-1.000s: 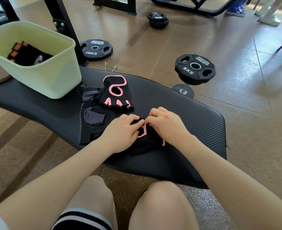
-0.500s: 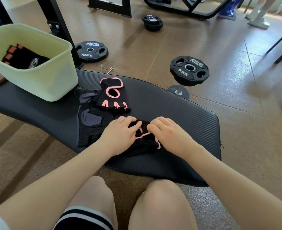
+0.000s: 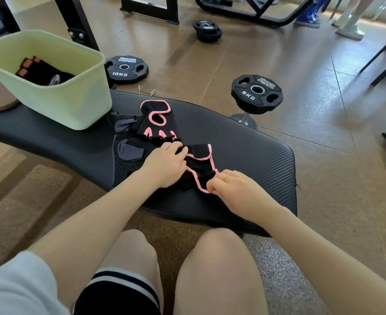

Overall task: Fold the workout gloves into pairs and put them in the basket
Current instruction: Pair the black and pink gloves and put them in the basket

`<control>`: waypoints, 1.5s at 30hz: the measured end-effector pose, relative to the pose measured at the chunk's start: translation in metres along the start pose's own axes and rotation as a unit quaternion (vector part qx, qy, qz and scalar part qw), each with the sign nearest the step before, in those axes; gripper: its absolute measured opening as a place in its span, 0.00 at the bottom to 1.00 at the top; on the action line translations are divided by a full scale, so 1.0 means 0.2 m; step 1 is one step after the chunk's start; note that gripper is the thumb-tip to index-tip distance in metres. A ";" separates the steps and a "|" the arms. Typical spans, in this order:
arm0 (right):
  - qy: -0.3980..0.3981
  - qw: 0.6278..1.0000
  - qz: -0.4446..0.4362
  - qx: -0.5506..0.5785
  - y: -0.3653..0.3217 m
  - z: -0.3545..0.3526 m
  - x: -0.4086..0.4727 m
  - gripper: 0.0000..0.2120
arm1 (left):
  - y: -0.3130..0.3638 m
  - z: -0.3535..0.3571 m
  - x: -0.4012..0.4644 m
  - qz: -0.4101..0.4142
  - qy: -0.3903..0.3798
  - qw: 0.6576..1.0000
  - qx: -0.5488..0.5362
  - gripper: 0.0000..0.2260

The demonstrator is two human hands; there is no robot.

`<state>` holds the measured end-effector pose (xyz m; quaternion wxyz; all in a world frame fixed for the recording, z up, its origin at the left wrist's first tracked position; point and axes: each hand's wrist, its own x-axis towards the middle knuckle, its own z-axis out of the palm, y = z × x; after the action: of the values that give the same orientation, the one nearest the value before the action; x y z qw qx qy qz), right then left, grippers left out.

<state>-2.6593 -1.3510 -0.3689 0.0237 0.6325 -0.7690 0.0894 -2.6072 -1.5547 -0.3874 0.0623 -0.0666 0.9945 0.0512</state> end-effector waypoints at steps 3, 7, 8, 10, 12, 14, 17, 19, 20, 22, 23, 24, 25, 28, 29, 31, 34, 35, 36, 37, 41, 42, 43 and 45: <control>-0.078 0.985 0.084 0.129 0.01 -0.02 0.06 0.10 | 0.05 -0.02 -0.02 -0.002 0.008 0.997 -0.075 0.27; 0.058 0.906 0.238 0.344 0.05 -0.14 0.17 0.13 | 0.09 0.03 -0.09 0.042 0.037 0.997 -0.049 0.31; 0.084 0.899 0.264 0.338 0.08 -0.16 0.23 0.13 | 0.08 0.04 -0.10 0.034 0.031 0.998 -0.050 0.32; 0.083 0.888 0.306 0.332 0.16 -0.16 0.36 0.08 | 0.05 0.06 -0.11 0.018 0.032 0.998 -0.060 0.31; 0.036 0.889 0.321 0.324 0.21 -0.14 0.51 0.05 | 0.02 0.08 -0.13 0.019 0.041 0.996 -0.075 0.30; -0.030 0.903 0.314 0.291 0.23 -0.08 0.65 0.10 | -0.02 0.09 -0.15 0.028 0.042 0.995 -0.086 0.30; -0.084 0.887 0.335 0.306 0.21 0.02 0.85 0.16 | -0.08 0.08 -0.18 0.033 0.046 0.993 -0.105 0.31; -0.069 0.869 0.377 0.313 0.21 0.10 0.96 0.19 | -0.12 0.08 -0.19 0.040 0.046 0.992 -0.113 0.29; -0.064 0.864 0.397 0.303 0.22 0.13 1.00 0.21 | -0.12 0.08 -0.20 0.040 0.045 0.991 -0.117 0.29; -0.064 0.880 0.411 0.228 0.23 0.19 1.05 0.23 | -0.13 0.07 -0.20 0.036 0.047 0.991 -0.123 0.29; -0.067 0.889 0.407 0.200 0.23 0.21 1.06 0.21 | -0.13 0.07 -0.20 0.035 0.044 0.991 -0.125 0.29; -0.062 0.891 0.401 0.201 0.23 0.21 1.06 0.16 | -0.12 0.06 -0.20 0.034 0.040 0.990 -0.129 0.29; -0.053 0.890 0.395 0.222 0.23 0.20 1.05 0.13 | -0.13 0.06 -0.20 0.034 0.039 0.990 -0.135 0.29; 0.015 0.886 0.357 0.295 0.29 0.12 0.93 0.07 | -0.13 0.04 -0.21 0.035 0.032 0.985 -0.166 0.27; 0.047 0.871 0.346 0.345 0.32 0.08 0.87 0.03 | -0.13 0.04 -0.21 0.033 0.023 0.983 -0.178 0.27; 0.087 0.817 0.323 0.470 0.38 0.00 0.70 0.09 | -0.13 0.01 -0.20 0.025 -0.009 0.981 -0.192 0.25; 0.105 0.762 0.335 0.543 0.47 -0.12 0.45 0.20 | -0.11 -0.04 -0.18 0.006 -0.047 0.977 -0.208 0.25; 0.112 0.760 0.353 0.533 0.50 -0.15 0.38 0.20 | -0.10 -0.05 -0.17 -0.002 -0.052 0.975 -0.214 0.24; 0.110 0.762 0.371 0.519 0.53 -0.18 0.32 0.19 | -0.09 -0.06 -0.16 -0.007 -0.054 0.974 -0.220 0.21; 0.093 0.772 0.383 0.499 0.55 -0.21 0.27 0.17 | -0.07 -0.07 -0.16 -0.014 -0.055 0.972 -0.228 0.19; -0.112 0.876 0.363 0.296 0.53 -0.19 0.22 0.16 | -0.05 -0.08 -0.13 -0.044 -0.033 0.965 -0.255 0.20; -0.127 0.903 0.348 0.217 0.51 -0.16 0.22 0.17 | -0.05 -0.08 -0.12 -0.048 -0.026 0.965 -0.255 0.19; -0.110 0.920 0.338 0.162 0.49 -0.14 0.23 0.17 | -0.05 -0.08 -0.12 -0.049 -0.018 0.966 -0.254 0.18; -0.063 0.931 0.314 0.173 0.43 -0.12 0.25 0.15 | -0.05 -0.08 -0.11 -0.041 -0.008 0.968 -0.247 0.13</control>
<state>-2.7553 -1.3800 -0.3472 -0.1637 0.3570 -0.9010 0.1842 -2.5849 -1.5641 -0.3700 0.0538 -0.1205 0.9468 0.2934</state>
